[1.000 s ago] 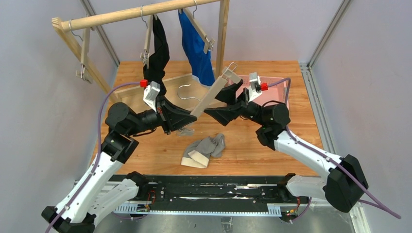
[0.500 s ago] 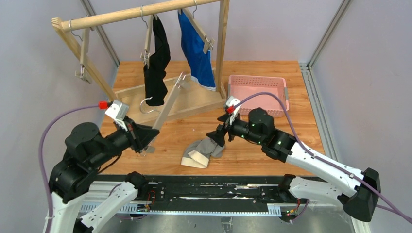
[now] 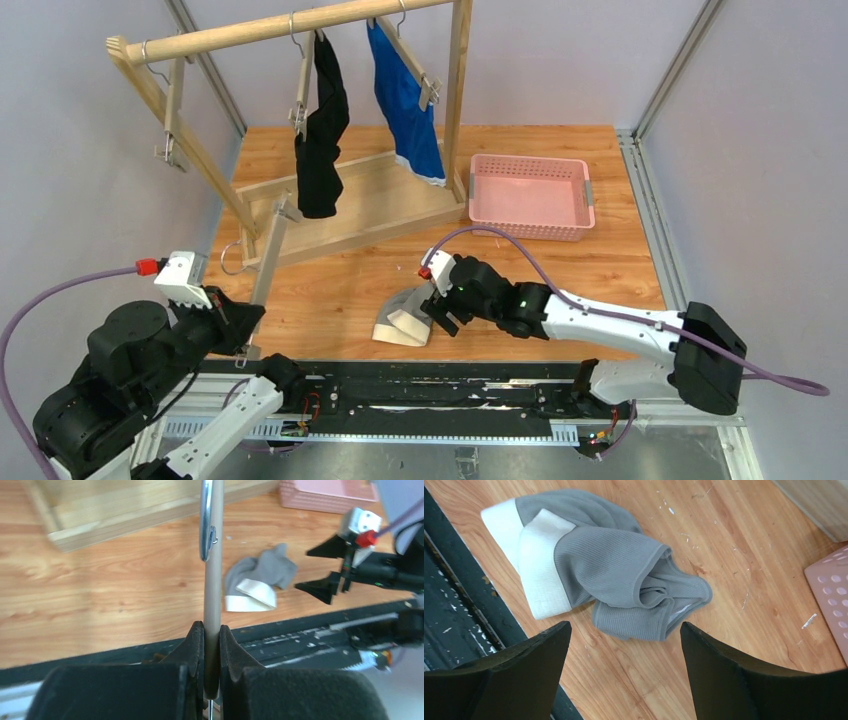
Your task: Remove the underwear clipped to the hanger
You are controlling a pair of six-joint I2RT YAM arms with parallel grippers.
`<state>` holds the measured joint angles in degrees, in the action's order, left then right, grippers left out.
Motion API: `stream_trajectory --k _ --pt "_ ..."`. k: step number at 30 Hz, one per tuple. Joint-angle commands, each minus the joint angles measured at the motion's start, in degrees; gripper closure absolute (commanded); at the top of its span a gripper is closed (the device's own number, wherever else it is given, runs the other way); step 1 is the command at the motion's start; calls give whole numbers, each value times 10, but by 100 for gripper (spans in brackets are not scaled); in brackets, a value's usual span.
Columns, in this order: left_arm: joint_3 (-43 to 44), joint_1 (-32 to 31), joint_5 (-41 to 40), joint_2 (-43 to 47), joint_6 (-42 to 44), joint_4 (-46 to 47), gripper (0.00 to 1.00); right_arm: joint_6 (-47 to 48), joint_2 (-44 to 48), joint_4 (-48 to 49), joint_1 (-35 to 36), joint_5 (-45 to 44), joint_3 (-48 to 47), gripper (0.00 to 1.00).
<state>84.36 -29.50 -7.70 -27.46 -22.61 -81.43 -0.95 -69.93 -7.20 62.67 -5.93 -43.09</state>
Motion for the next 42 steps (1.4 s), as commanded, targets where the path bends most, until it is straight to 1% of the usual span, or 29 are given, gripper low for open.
stream_trajectory --k 1,5,8,12,16,18,19,20,22,23,24,30,33,35,39,42 --pt "-13 -2 -150 9 -20 -29 100 9 -39 18 9 -2 -24 18" --pt "-13 -2 -227 8 -25 -22 100 5 -78 43 9 40 -31 18" --pt "-3 -2 -272 -5 -2 -10 100 0 -116 69 9 75 -37 18" --pt "-15 -2 -300 -41 30 10 100 -2 -191 77 9 94 -57 18" --pt "-48 -2 -285 -78 63 82 100 -7 -265 69 9 96 -78 19" --pt "-56 -2 -286 -106 77 114 100 -13 -286 70 8 96 -81 30" --pt "-56 -2 -285 -121 84 128 100 -16 -290 68 8 97 -81 37" --pt "-51 -2 -278 -136 89 143 100 -20 -292 65 9 97 -83 48" --pt "-39 -2 -265 -163 94 164 100 -27 -285 53 8 93 -84 78" --pt "-32 -2 -260 -173 97 175 100 -29 -279 48 9 90 -84 95" --pt "-26 -2 -258 -183 101 186 100 -32 -270 43 9 86 -82 99" --pt "25 -2 -258 -239 133 227 100 -36 -199 8 8 58 -74 99" --pt "59 8 -268 -278 159 235 100 -34 -148 -25 6 19 -80 100" --pt "85 42 -233 -298 174 237 100 -32 -99 -57 3 -11 -91 99" --pt "119 130 -126 -329 189 241 100 -20 -3 -105 -9 -62 -116 99" --pt "130 163 -93 -347 197 243 100 -2 58 -110 -22 -108 -126 99"
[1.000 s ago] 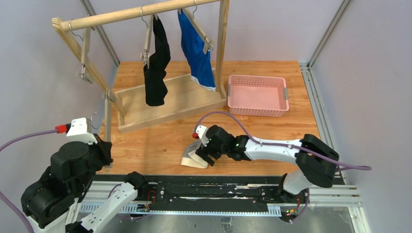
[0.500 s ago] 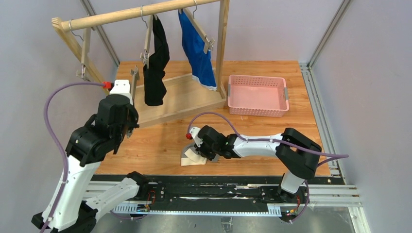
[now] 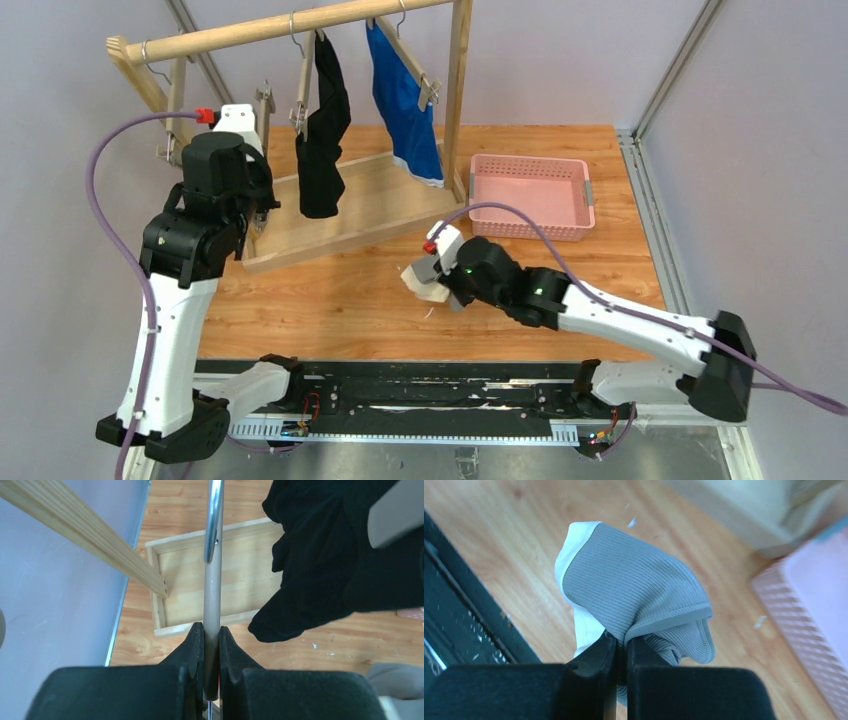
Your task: Remove the underwear clipped to the hanger
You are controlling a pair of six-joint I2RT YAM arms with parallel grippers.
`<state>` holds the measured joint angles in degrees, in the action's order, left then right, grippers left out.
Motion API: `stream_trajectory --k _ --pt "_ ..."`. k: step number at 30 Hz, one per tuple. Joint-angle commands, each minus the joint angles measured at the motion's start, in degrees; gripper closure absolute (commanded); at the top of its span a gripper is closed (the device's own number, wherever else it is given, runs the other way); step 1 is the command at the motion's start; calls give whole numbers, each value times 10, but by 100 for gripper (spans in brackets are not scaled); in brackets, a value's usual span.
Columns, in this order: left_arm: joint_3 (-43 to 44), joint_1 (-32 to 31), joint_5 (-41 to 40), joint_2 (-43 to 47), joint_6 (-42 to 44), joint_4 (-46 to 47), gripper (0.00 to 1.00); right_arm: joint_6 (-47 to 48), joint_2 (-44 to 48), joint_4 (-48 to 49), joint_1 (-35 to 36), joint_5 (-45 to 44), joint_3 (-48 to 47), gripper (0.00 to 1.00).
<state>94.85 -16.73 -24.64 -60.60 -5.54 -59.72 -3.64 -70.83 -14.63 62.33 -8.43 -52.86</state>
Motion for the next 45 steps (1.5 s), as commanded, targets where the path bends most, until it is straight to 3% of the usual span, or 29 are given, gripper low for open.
stream_trajectory --k 1,4,9,19,33,45 --pt "29 43 84 -20 28 29 100 32 84 -36 -27 -96 -30 99" --pt "40 60 102 -31 27 35 100 45 118 -34 -88 -123 -41 99" --pt "79 83 136 -55 18 43 100 56 128 -11 -238 -51 -59 99" --pt "155 143 193 -93 38 21 100 13 17 56 -441 91 -103 100" --pt "255 195 268 -152 12 34 100 10 -143 108 -508 132 -128 99" --pt "263 217 262 -151 10 59 100 8 -256 137 -528 148 -136 99"
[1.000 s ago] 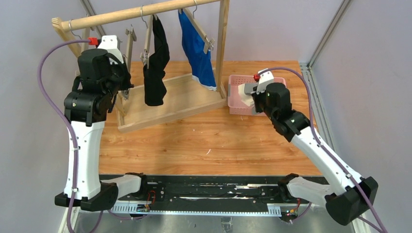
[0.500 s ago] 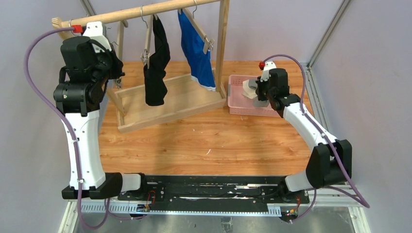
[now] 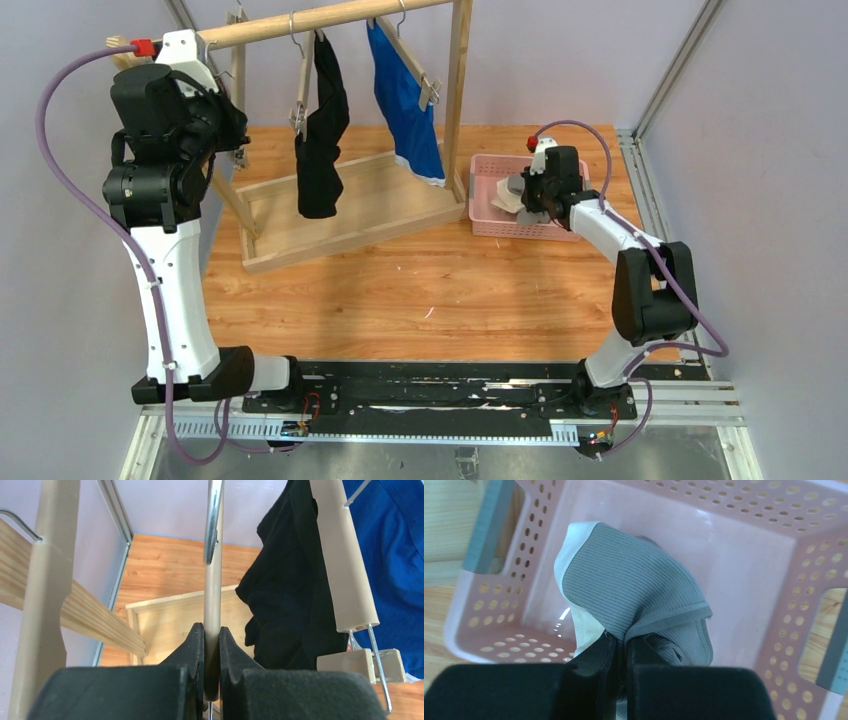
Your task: Remove the underwear clipped to the hanger
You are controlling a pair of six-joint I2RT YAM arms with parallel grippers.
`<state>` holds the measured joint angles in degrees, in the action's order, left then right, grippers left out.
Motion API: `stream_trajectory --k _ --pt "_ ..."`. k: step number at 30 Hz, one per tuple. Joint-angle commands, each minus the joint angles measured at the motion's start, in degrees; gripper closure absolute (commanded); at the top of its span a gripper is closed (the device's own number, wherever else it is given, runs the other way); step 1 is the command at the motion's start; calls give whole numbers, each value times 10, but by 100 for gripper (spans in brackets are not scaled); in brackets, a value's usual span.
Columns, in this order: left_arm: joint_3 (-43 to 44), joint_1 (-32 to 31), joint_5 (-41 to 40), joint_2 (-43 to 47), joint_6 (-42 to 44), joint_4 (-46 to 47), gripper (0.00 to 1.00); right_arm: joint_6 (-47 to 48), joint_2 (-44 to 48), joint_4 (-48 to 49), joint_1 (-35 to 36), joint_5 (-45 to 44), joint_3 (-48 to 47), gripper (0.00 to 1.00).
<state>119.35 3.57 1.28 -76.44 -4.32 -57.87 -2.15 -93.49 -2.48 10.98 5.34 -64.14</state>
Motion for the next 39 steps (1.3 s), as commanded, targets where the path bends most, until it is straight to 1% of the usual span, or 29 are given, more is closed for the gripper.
stream_trajectory --k 1,9,14,18,26,27,28,29,30,31,34,35,37,39 --pt "20 18 3 6 -3 43 100 -7 -37 13 -15 11 -27 99" --pt "37 51 35 -17 -23 77 100 -4 -71 9 -17 11 -24 100" --pt "47 71 68 -46 -38 95 100 -7 -73 20 -17 12 -4 99" --pt "58 76 83 -69 -38 90 100 -4 -73 21 -17 10 4 100" --pt "41 81 67 -77 -35 87 100 -2 -64 23 -18 7 16 99" --pt "39 81 63 -74 -34 85 98 -1 -64 24 -18 7 17 99" --pt "37 81 60 -72 -34 83 93 -1 -64 23 -18 6 17 99" --pt "35 82 58 -66 -33 84 83 1 -66 21 -17 7 16 97" --pt "35 81 58 -61 -32 85 77 2 -67 18 -18 7 14 94" --pt "36 82 58 -57 -30 86 74 4 -68 15 -17 7 13 90" --pt "40 82 51 -41 -22 85 67 4 -64 11 -17 1 12 70" --pt "43 82 45 -35 -19 84 64 5 -62 10 -17 -1 14 65" --pt "43 82 32 -22 -14 84 59 5 -54 10 -18 -4 17 58" --pt "39 82 10 -7 -13 90 54 6 -45 8 -18 -4 18 54"
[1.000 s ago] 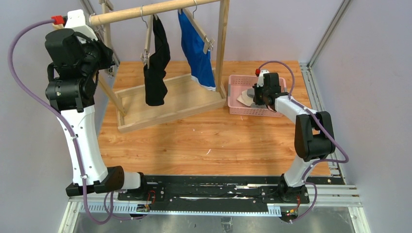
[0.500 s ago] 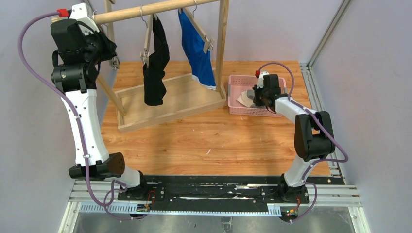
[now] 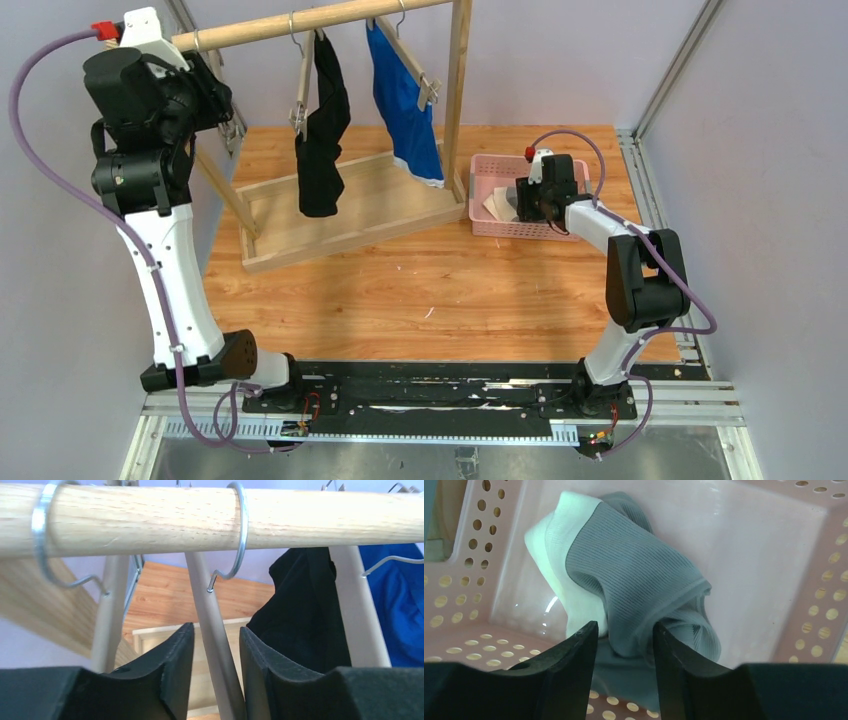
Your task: Remove the underwear clipped to the hanger
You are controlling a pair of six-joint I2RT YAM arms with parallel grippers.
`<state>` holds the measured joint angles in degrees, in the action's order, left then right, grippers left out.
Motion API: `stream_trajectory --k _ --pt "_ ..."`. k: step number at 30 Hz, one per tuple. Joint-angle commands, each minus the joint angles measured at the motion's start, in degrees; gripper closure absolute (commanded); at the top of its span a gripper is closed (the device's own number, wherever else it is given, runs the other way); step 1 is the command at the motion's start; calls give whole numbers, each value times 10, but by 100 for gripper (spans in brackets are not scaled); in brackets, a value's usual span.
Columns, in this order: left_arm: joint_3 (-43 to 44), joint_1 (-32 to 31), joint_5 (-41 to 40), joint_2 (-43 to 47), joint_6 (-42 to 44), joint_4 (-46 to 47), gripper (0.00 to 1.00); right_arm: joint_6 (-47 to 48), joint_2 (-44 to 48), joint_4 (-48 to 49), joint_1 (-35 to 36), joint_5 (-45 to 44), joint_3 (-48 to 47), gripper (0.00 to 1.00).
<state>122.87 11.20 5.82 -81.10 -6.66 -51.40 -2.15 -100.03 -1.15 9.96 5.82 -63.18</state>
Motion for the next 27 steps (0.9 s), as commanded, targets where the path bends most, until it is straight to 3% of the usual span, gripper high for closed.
stream_trajectory --k 1,13,20,27 --pt "4 6 -44 47 11 27 53 6 25 -8 -7 -8 8 54" --pt "-6 6 -47 108 21 30 48 14 145 -13 -7 -14 31 53" --pt "-3 1 121 102 -44 65 56 6 256 -22 5 -22 50 53" --pt "27 -127 25 53 -15 64 54 8 360 -57 45 -42 58 53"
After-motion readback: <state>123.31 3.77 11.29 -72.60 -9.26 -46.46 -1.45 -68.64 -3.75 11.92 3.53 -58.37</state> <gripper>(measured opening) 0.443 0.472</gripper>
